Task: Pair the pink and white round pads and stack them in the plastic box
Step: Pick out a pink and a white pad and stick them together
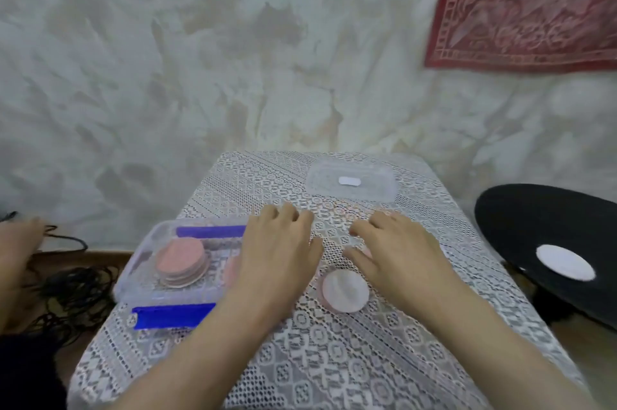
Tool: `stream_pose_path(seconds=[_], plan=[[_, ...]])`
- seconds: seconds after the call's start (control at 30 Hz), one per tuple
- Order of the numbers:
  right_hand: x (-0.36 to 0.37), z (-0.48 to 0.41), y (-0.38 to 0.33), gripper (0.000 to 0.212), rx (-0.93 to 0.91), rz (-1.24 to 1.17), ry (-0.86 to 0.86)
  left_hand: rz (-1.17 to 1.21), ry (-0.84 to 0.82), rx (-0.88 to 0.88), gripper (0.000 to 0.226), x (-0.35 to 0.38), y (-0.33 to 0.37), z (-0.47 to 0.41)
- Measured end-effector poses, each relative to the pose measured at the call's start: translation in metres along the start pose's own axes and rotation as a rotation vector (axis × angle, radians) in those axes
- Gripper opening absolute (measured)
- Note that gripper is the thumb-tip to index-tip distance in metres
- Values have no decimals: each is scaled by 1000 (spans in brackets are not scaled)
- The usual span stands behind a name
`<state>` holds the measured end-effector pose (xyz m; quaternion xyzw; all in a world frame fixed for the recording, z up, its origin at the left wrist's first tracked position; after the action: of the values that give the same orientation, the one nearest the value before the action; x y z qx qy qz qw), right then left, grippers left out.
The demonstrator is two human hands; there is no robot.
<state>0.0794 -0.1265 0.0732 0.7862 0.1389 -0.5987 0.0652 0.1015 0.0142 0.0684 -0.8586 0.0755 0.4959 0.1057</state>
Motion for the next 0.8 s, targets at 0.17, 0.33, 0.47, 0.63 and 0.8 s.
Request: stream_pose_path(seconds=[0.17, 0.33, 0.47, 0.63, 0.8], plan=[[17, 25, 64, 40, 142, -30, -46, 51, -58, 63, 36, 30, 63, -3], [47, 44, 99, 39, 218, -113, -120, 146, -113, 50, 35, 60, 90, 18], [53, 49, 108, 35, 237, -173, -106, 192, -111, 30, 35, 54, 89, 16], [52, 46, 118, 37, 264, -256, -93, 182, -140, 31, 31, 49, 82, 21], [56, 43, 120, 40, 296, -231, -94, 190, -160, 52, 30, 47, 82, 27]])
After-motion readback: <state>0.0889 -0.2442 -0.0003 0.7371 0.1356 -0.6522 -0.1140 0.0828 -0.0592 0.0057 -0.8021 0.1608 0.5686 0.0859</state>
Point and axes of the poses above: each hand's wrist, its own z-axis away from the middle knuckle, its own x-axis out of the palm, y = z × x, the point moved 8 cm from there along -z, towards the middle knuckle, and after that the axes turned 4 degrees about -z, right-handed, at the moved point
